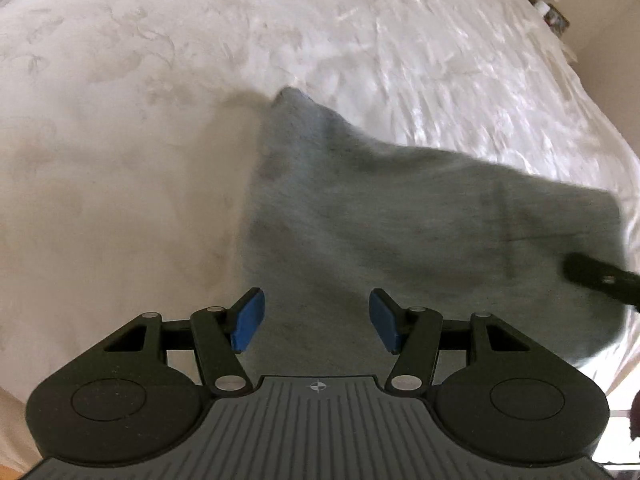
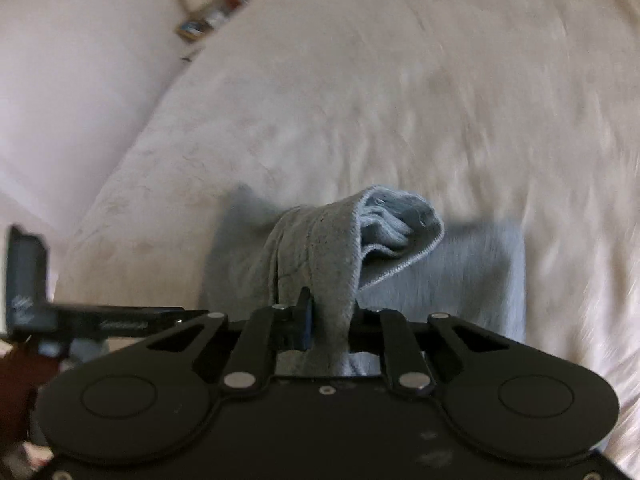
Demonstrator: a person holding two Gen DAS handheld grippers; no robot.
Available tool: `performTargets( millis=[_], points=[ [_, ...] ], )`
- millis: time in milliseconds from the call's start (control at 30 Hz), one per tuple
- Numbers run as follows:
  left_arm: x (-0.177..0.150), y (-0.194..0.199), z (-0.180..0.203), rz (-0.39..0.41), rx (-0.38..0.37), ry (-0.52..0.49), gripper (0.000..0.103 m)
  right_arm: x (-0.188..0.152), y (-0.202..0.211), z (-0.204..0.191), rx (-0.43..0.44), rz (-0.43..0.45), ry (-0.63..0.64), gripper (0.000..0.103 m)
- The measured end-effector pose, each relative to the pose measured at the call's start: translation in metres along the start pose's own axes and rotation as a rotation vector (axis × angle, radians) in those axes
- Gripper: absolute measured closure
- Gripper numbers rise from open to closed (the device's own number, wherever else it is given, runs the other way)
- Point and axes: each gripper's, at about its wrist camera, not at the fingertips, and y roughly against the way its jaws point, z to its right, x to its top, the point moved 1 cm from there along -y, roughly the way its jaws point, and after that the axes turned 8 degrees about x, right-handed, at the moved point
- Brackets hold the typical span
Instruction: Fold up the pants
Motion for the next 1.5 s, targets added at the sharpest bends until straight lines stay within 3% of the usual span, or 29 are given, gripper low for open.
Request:
performTargets(
  millis=[100, 167, 267, 400, 633, 733, 867, 1033, 1233, 1300, 1500],
  points=[
    [0.010, -0.003, 0.004, 0.008, 0.001, -0.019, 0.047, 0.006, 0.009, 0.005, -0.070, 0.011, 0.038, 0.088],
    [0.017, -0.008, 0.011, 0.010, 0.003, -0.037, 0.047, 0.003, -0.004, 0.026, -0.139, -0.017, -0.006, 0.086],
    [0.028, -0.020, 0.021, 0.007, 0.002, -0.073, 0.047, -0.008, -0.047, 0.064, -0.216, -0.168, -0.084, 0.080],
    [0.046, -0.032, 0.036, 0.027, 0.032, -0.138, 0.046, -0.011, -0.059, 0.075, -0.190, -0.160, -0.156, 0.063],
    [0.090, -0.066, 0.027, 0.059, 0.173, -0.164, 0.045, -0.022, -0.058, 0.078, -0.182, -0.141, -0.186, 0.057],
    [0.101, -0.083, 0.015, 0.022, 0.192, -0.177, 0.032, -0.025, -0.058, 0.079, -0.176, -0.138, -0.194, 0.055],
    [0.100, -0.064, 0.007, 0.083, 0.214, -0.123, 0.032, -0.024, -0.059, 0.079, -0.170, -0.144, -0.187, 0.050],
    [0.067, -0.033, 0.008, 0.107, 0.131, -0.084, 0.033, -0.024, -0.063, 0.078, -0.160, -0.152, -0.181, 0.042],
    [-0.013, -0.038, 0.021, -0.054, 0.062, -0.176, 0.033, -0.024, -0.065, 0.075, -0.151, -0.162, -0.159, 0.039],
    [-0.036, -0.037, 0.017, -0.073, 0.048, -0.151, 0.032, -0.026, -0.061, 0.076, -0.144, -0.166, -0.161, 0.037],
    [-0.052, -0.026, -0.004, -0.077, 0.045, -0.059, 0.032, -0.048, -0.040, 0.078, -0.144, -0.164, -0.174, 0.036]
  ],
)
